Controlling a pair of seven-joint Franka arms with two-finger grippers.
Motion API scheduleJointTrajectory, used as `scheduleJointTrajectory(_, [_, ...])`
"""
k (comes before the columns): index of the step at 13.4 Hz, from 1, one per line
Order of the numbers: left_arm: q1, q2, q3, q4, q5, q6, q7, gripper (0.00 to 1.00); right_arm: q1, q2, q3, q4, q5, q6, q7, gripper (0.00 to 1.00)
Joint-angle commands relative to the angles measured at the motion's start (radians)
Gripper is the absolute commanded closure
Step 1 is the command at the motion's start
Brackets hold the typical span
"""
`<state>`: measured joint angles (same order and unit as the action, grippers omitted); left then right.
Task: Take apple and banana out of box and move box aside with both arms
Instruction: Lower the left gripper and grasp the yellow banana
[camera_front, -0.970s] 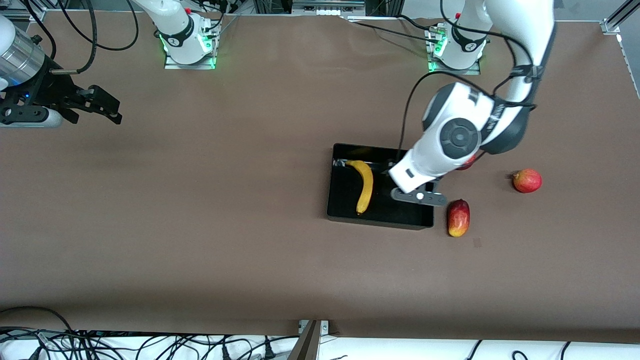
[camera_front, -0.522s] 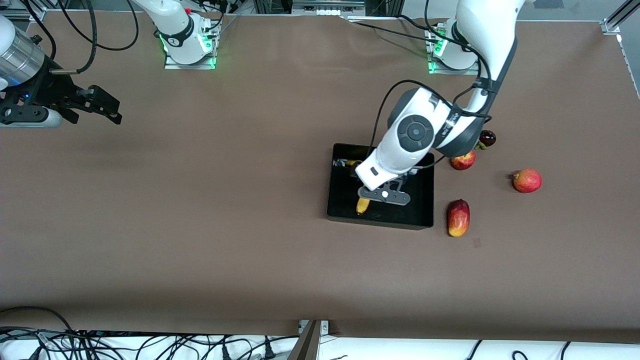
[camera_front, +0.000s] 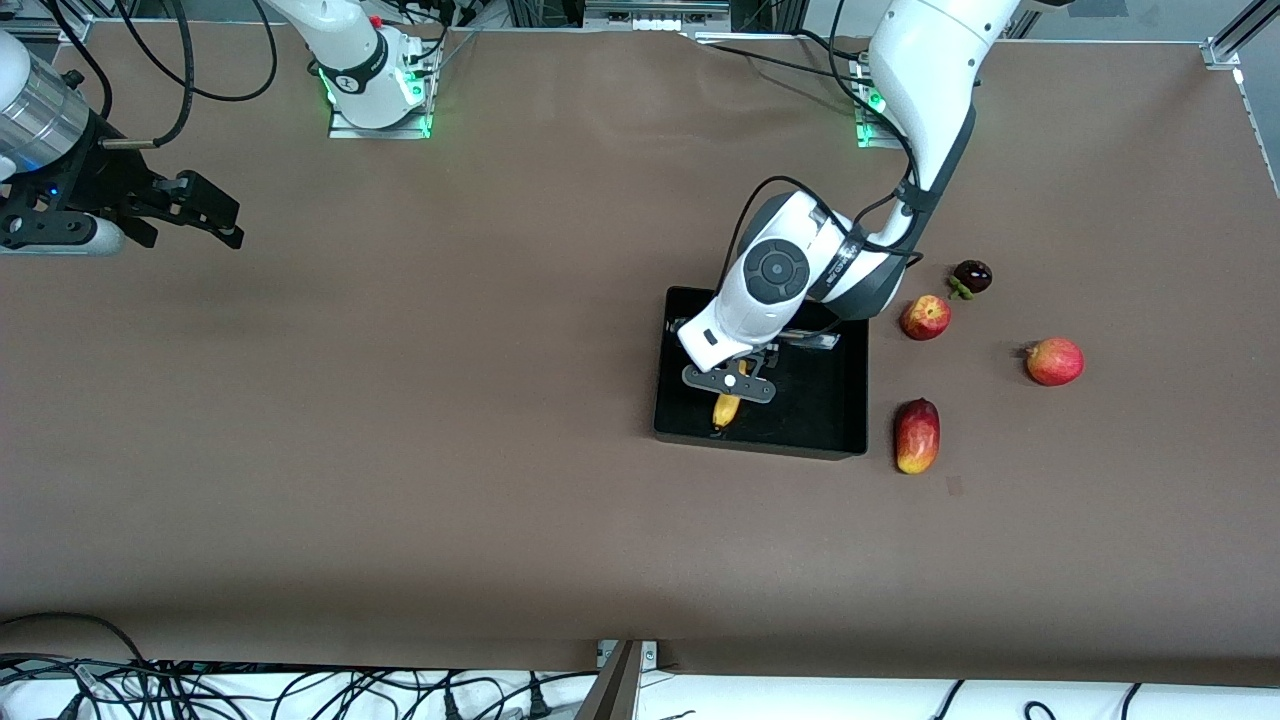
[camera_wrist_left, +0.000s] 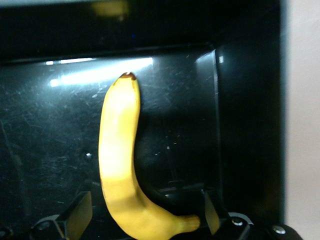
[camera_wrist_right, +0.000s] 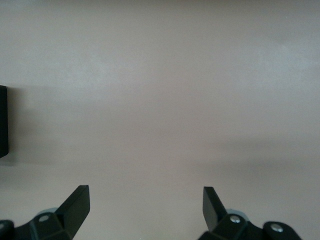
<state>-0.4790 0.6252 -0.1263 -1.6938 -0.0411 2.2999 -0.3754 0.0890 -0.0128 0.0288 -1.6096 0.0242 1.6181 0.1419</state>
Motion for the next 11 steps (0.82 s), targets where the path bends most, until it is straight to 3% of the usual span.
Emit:
scheduleJointTrajectory(1, [0.0, 0.046, 0.007, -0.009, 0.02, 0.088, -0.013, 0.0, -0.011, 0.005, 0.006, 0.016, -0.006, -0.003, -0.015, 0.0])
scheduleJointTrajectory(4, [-0.006, 0.067, 0.007, -0.036, 0.023, 0.144, -0.011, 0.0, -0.011, 0.005, 0.006, 0.016, -0.006, -0.003, -0.015, 0.0])
scheduleJointTrajectory(5, [-0.004, 0.067, 0.007, -0.037, 0.021, 0.139, -0.011, 0.45, -0.011, 0.005, 0.006, 0.016, -0.006, -0.003, -0.015, 0.0])
scheduleJointTrajectory(6, [-0.007, 0.076, 0.007, -0.035, 0.021, 0.141, -0.007, 0.73, -0.011, 0.005, 0.006, 0.016, -0.006, -0.003, -0.015, 0.0])
scheduleJointTrajectory(7, [-0.009, 0.082, 0.008, -0.035, 0.021, 0.141, -0.005, 0.9, -0.011, 0.005, 0.006, 0.016, -0.006, -0.003, -0.015, 0.0])
scheduleJointTrajectory(11, [0.002, 0.07, 0.008, -0.035, 0.021, 0.112, -0.013, 1.0, -0.009, 0.005, 0.006, 0.016, -0.006, -0.004, -0.015, 0.0])
